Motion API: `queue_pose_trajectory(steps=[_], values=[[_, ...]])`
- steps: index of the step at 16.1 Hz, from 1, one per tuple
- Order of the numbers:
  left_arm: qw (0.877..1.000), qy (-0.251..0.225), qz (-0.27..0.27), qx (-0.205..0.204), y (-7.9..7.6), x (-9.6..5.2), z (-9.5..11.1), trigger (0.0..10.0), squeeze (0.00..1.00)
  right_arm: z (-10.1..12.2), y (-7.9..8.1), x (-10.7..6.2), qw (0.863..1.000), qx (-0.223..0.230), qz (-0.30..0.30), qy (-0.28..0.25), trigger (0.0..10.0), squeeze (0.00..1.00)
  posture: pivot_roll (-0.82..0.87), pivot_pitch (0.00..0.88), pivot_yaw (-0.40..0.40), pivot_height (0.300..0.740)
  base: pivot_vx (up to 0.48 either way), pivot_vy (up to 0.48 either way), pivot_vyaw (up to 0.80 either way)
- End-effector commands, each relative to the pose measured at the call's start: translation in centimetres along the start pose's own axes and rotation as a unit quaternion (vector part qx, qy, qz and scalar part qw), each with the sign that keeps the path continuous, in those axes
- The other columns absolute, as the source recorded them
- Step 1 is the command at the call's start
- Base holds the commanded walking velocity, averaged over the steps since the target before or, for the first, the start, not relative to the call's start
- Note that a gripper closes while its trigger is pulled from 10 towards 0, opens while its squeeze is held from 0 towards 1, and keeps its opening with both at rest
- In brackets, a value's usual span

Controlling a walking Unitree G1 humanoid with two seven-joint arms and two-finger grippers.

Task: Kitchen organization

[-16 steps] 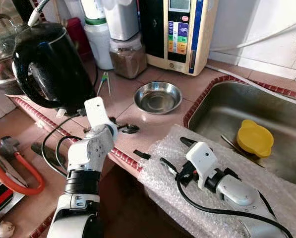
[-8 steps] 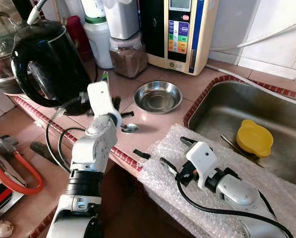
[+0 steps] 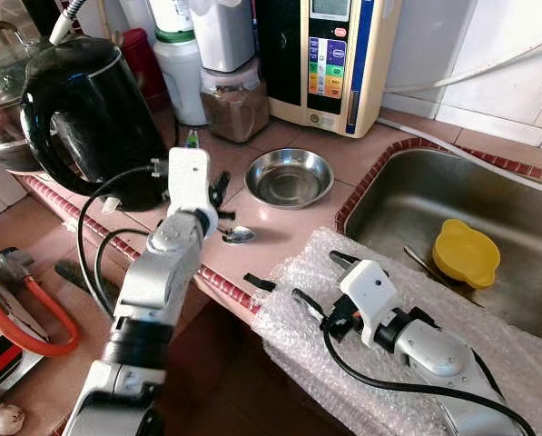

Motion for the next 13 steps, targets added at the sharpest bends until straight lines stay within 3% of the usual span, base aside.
queue_pose_trajectory(steps=[1, 5, 10, 13], values=[[1.0, 0.02, 0.01, 0.011, 0.5, -0.4, -1.0, 10.0, 1.0, -0.1, 0.5, 0.4, 1.0, 0.0, 0.009, 0.001, 10.0, 0.18, -0.14, 0.066, 0.125, 0.74, 0.0, 0.0, 0.0], [0.998, 0.06, -0.013, 0.022, -1.0, -2.0, -3.7, 10.0, 1.0, -0.2, 0.6, 0.4, 1.0, 0.001, 0.011, 0.002, 10.0, 0.18, -0.13, 0.067, 0.124, 0.74, 0.0, 0.0, 0.0], [0.998, 0.007, -0.053, 0.037, -2.7, -2.6, -2.4, 10.0, 1.0, -0.3, 0.7, 0.4, 1.0, 0.001, 0.013, 0.002, 10.0, 0.18, -0.13, 0.068, 0.123, 0.74, 0.0, 0.0, 0.0], [0.996, 0.006, -0.067, 0.057, -3.3, -3.0, -2.6, 10.0, 1.0, -0.2, 0.6, 0.4, 1.0, 0.0, 0.013, 0.002, 10.0, 0.17, -0.14, 0.065, 0.12, 0.74, 0.0, 0.0, 0.0]])
Point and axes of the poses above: a point about 5 cm out from each wrist's last joint towards the gripper, its own x axis pointing out of the wrist towards the gripper, its own z axis along the axis of the wrist's last joint, y = z × x, the point moved 6 cm from there along x, pointing out of the wrist towards the gripper, and after that the axes turned 13 degrees about x, right-handed, at the moved point
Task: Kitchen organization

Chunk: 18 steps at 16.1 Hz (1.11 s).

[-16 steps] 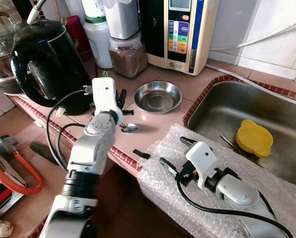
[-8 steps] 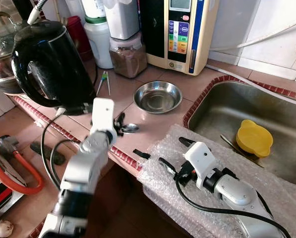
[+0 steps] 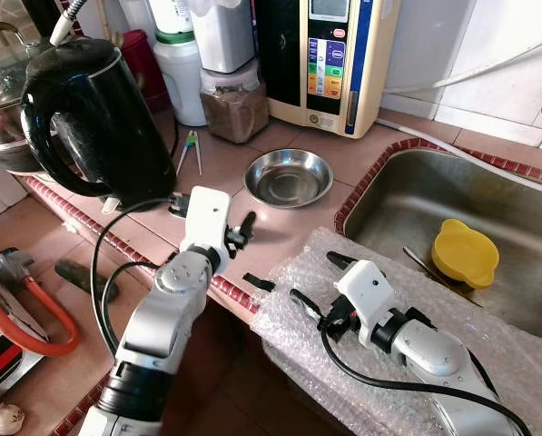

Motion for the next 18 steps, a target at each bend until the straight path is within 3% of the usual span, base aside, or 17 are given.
queue_pose_trajectory(steps=[1, 6, 9, 10, 17, 18], values=[[1.0, -0.006, -0.004, 0.017, 0.2, -0.3, 0.1, 10.0, 1.0, 0.0, 0.4, 0.2, 1.0, -0.003, 0.01, 0.002, 10.0, 0.17, -0.14, 0.065, 0.119, 0.74, 0.0, 0.0, 0.0], [0.999, -0.004, -0.028, 0.043, -0.7, -0.6, -1.1, 10.0, 1.0, 0.0, 0.5, 0.2, 1.0, -0.002, 0.013, 0.001, 10.0, 0.18, -0.14, 0.059, 0.119, 0.74, 0.0, 0.0, 0.0], [0.998, 0.004, -0.04, 0.05, -1.2, -0.6, -1.6, 10.0, 1.0, 1.1, 1.2, -0.1, 0.999, 0.03, 0.038, -0.023, 10.0, 0.19, -0.14, 0.059, 0.12, 0.74, 0.0, 0.0, 0.0], [0.998, 0.005, -0.045, 0.05, -1.5, -0.5, -1.8, 10.0, 0.0, 2.0, 1.3, -0.2, 0.997, 0.046, 0.045, -0.039, 10.0, 0.18, -0.14, 0.058, 0.119, 0.74, 0.0, 0.0, 0.0], [0.996, 0.024, -0.073, 0.045, -3.2, -0.3, -3.4, 10.0, 0.0, 2.1, 1.1, -0.3, 0.997, 0.047, 0.05, -0.037, 10.0, 0.15, -0.15, 0.056, 0.112, 0.74, 0.0, 0.0, 0.0], [0.995, 0.026, -0.082, 0.043, -3.6, -0.1, -3.8, 4.6, 0.0, 2.0, 1.1, -0.4, 0.997, 0.046, 0.049, -0.035, 10.0, 0.15, -0.15, 0.056, 0.111, 0.74, 0.0, 0.0, 0.0]])
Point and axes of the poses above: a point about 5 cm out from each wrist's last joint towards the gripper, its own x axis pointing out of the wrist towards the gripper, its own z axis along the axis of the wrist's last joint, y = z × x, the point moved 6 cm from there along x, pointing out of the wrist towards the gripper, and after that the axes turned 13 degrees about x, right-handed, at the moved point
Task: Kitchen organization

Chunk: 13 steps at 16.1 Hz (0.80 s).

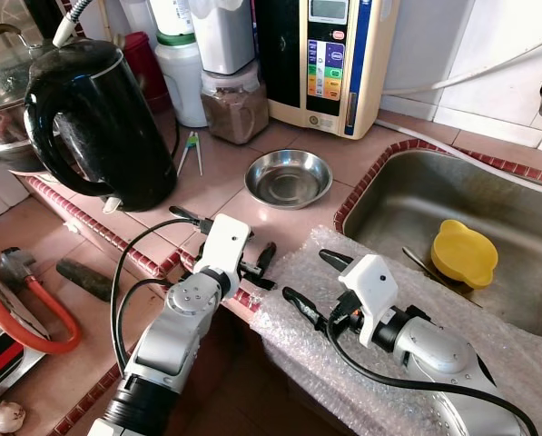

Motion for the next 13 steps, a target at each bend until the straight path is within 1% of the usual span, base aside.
queue_pose_trajectory(steps=[1, 2, 3, 4, 8, 13], values=[[1.0, 0.012, -0.01, 0.003, -0.5, 0.0, -0.9, 4.6, 0.0, 0.7, 0.3, 0.0, 1.0, -0.006, 0.007, -0.008, 10.0, 0.15, -0.15, 0.056, 0.111, 0.74, 0.0, 0.0, 0.0], [1.0, 0.012, -0.011, 0.002, -0.5, 0.1, -1.0, 3.4, 0.0, 0.7, 0.3, 0.0, 1.0, -0.006, 0.007, -0.008, 10.0, 0.15, -0.15, 0.056, 0.111, 0.74, 0.0, 0.0, 0.0], [1.0, 0.016, -0.014, -0.002, -0.6, 0.3, -1.2, 1.0, 0.0, 0.7, 0.3, 0.0, 1.0, -0.006, 0.008, -0.008, 10.0, 0.15, -0.16, 0.056, 0.115, 0.74, 0.0, 0.0, 0.0], [1.0, 0.019, -0.015, -0.003, -0.6, 0.4, -1.4, 0.0, 0.0, 0.8, 0.3, -0.1, 1.0, -0.006, 0.009, -0.008, 10.0, 0.14, -0.16, 0.056, 0.115, 0.74, 0.0, 0.0, 0.0], [1.0, 0.02, -0.017, 0.009, -0.3, 1.1, -2.0, 0.0, 0.0, 0.6, 0.4, -0.2, 1.0, -0.004, 0.008, -0.005, 10.0, 0.11, -0.16, 0.058, 0.116, 0.74, 0.0, 0.0, 0.0], [1.0, 0.005, -0.025, 0.007, -0.6, 2.0, -1.2, 0.0, 0.0, 0.5, 0.4, -0.2, 1.0, -0.005, 0.007, -0.003, 10.0, 0.09, -0.16, 0.06, 0.112, 0.74, 0.0, 0.0, 0.0]])
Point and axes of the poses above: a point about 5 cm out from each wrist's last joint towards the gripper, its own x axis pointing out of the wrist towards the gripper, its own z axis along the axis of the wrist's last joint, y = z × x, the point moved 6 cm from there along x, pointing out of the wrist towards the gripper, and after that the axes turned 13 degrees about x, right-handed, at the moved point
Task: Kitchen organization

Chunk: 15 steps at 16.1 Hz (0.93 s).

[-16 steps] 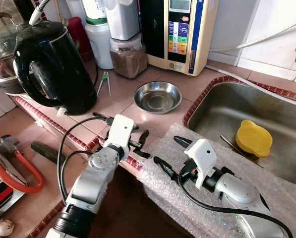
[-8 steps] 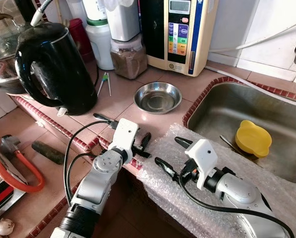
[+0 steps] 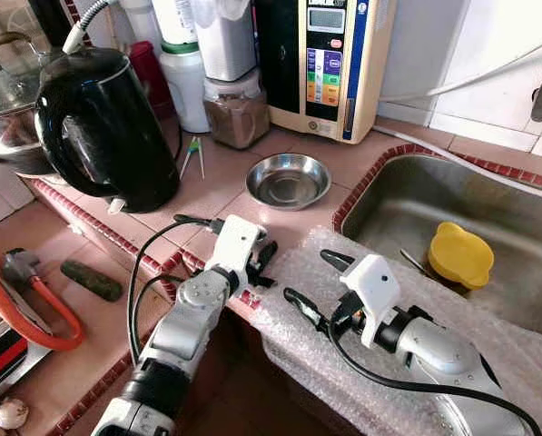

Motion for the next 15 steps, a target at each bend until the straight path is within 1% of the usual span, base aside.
queue_pose_trajectory(steps=[1, 5, 8, 9, 11, 15], values=[[1.0, 0.017, -0.002, 0.004, 0.1, 0.1, -0.8, 0.0, 0.0, 0.3, 0.3, 0.0, 1.0, -0.001, 0.005, -0.003, 10.0, 0.08, -0.16, 0.06, 0.112, 0.74, 0.0, 0.0, 0.0], [1.0, 0.002, 0.0, 0.0, 0.3, 0.4, -0.2, 0.0, 0.0, 0.4, 0.9, 0.0, 1.0, 0.008, 0.021, -0.005, 10.0, 0.07, -0.16, 0.061, 0.113, 0.74, 0.0, 0.0, 0.0], [1.0, 0.0, 0.004, -0.002, 0.5, 0.4, -0.2, 0.0, 0.0, 0.7, 0.9, 0.1, 1.0, 0.013, 0.022, -0.009, 10.0, 0.07, -0.16, 0.062, 0.112, 0.74, 0.0, 0.0, 0.0], [1.0, -0.001, 0.012, -0.01, 0.7, 0.4, -0.3, 0.0, 0.0, 0.7, 0.9, 0.2, 1.0, 0.012, 0.023, -0.009, 10.0, 0.07, -0.16, 0.062, 0.103, 0.74, 0.0, 0.0, 0.0], [1.0, -0.008, 0.02, -0.009, 1.0, 0.4, -0.2, 0.0, 0.0, 0.7, 0.9, 0.2, 1.0, 0.012, 0.025, -0.008, 10.0, 0.07, -0.16, 0.062, 0.103, 0.74, 0.0, 0.0, 0.0], [0.998, -0.045, 0.028, -0.016, 1.3, 0.5, 1.8, 0.0, 0.0, 0.6, 0.6, 0.1, 1.0, 0.009, 0.016, -0.007, 10.0, 0.05, -0.17, 0.056, 0.109, 0.74, 0.0, 0.0, 0.0]])
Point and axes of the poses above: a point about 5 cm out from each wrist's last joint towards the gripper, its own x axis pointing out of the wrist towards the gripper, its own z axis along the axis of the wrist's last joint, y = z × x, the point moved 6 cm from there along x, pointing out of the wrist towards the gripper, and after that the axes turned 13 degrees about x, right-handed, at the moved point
